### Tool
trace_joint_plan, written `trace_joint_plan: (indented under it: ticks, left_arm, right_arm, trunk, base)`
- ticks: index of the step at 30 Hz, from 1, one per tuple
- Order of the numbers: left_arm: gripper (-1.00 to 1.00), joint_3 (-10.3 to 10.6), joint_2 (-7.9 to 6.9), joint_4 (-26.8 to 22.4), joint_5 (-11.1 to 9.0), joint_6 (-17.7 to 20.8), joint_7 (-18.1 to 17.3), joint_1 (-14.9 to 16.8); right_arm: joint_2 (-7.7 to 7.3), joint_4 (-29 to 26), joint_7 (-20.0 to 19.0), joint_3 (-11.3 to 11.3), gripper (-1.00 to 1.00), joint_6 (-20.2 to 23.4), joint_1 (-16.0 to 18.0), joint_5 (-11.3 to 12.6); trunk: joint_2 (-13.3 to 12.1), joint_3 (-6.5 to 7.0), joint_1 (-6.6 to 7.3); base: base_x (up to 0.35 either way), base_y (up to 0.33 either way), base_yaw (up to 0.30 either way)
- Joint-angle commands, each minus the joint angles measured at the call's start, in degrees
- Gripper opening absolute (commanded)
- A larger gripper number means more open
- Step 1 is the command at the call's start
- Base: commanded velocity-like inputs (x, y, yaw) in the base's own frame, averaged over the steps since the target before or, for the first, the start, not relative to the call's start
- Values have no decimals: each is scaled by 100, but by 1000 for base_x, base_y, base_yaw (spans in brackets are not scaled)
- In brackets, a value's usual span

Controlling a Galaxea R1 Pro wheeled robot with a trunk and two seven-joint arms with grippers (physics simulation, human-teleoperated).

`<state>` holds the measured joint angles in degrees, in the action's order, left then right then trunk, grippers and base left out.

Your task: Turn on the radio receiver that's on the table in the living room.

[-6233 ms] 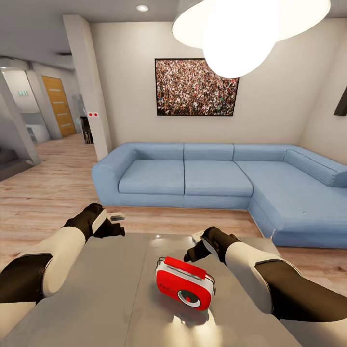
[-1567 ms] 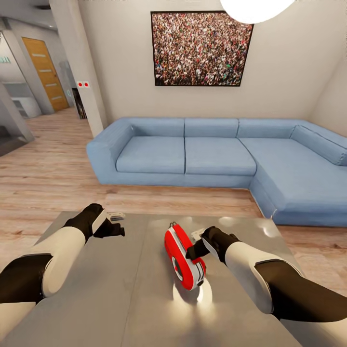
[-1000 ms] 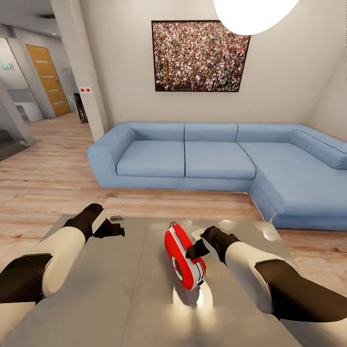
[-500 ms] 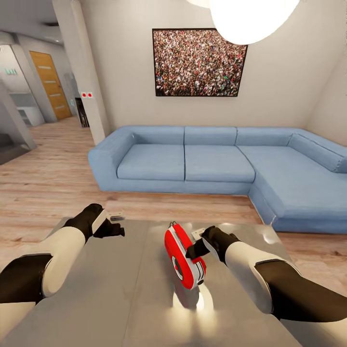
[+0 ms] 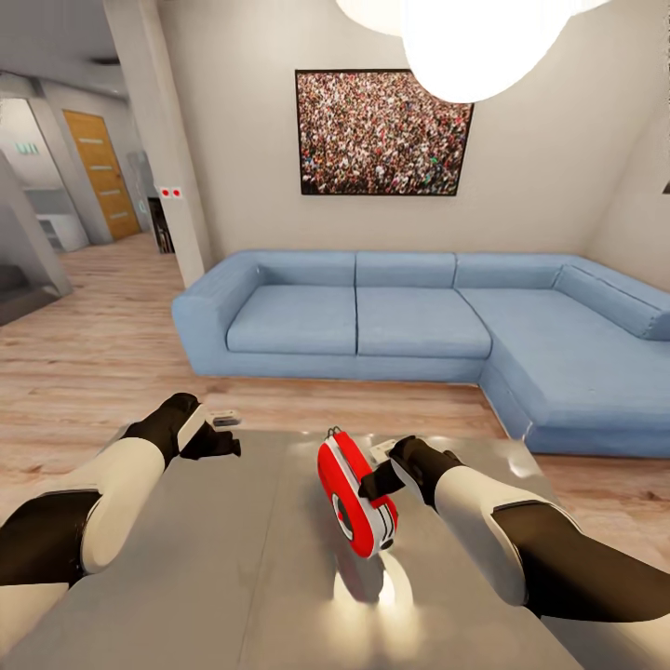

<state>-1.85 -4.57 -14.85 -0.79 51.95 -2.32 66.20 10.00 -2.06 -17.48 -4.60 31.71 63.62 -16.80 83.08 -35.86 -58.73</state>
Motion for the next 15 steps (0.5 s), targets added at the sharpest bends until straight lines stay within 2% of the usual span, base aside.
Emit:
trace_joint_plan:
  ticks: [1, 15]
  left_arm:
    - [100, 0, 0, 0, 0, 0, 0, 0]
    - [100, 0, 0, 0, 0, 0, 2, 2]
  right_arm:
    - [0, -5, -1, 29, -100, 2, 1, 19]
    - [0, -20, -1, 29, -100, 2, 1, 11]
  trunk:
    - [0, 10, 0]
    - [0, 111, 0]
  base:
    - [0, 0, 0]
    - [0, 0, 0]
